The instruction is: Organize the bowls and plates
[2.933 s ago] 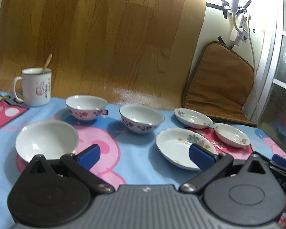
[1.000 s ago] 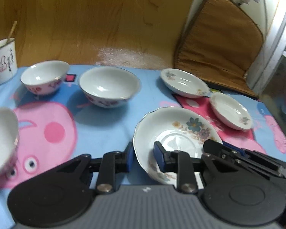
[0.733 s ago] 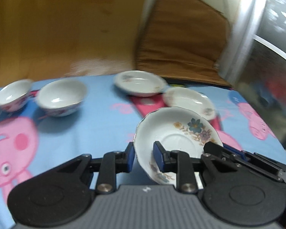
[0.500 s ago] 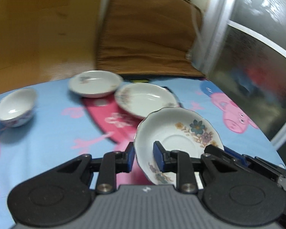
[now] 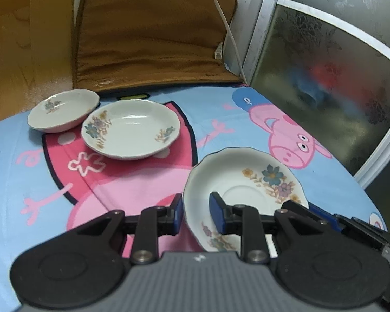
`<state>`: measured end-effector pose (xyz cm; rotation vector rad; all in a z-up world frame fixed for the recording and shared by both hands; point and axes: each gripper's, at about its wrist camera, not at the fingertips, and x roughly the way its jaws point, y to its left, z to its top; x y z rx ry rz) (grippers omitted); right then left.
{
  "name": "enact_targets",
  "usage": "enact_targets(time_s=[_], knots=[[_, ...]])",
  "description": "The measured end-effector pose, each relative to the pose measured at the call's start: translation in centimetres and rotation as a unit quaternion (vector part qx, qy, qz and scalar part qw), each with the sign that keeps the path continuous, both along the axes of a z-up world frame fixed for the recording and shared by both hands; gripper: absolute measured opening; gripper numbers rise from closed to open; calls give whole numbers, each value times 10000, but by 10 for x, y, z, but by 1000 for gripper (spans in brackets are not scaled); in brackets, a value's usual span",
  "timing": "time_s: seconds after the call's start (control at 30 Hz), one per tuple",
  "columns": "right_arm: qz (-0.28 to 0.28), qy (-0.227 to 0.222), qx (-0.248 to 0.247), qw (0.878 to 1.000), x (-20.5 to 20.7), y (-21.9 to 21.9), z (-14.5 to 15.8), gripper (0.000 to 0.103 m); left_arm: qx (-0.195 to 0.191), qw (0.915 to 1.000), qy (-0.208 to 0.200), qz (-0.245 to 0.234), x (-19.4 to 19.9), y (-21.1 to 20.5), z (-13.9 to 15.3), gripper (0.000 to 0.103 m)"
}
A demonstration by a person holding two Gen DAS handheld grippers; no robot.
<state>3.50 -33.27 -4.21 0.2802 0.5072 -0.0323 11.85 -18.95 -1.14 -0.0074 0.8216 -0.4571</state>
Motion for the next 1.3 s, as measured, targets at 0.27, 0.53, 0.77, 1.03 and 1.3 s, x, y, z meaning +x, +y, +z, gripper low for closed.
enact_targets(time_s=[0.27,0.53,0.77,1.03,1.3], knots=[[-120,-132,-151,9997,-3,2,4,30,75,9992,-349,-155,-10,3,12,45],[185,-620,-181,9977,8,17,41,33,-79,9960,-795,392,-24,72,34,48],[502,386,443,9970,119,19,48,32,-281,9897,-650,1244,-24,145,31,48],[610,1593,1067,9795,178,33,12,13,-470,9841,-392,1666,-27,188,18,48],[1282,1724,1226,9689,141,51,21,13,-568,9836,-277,1691,-34,197,14,48]])
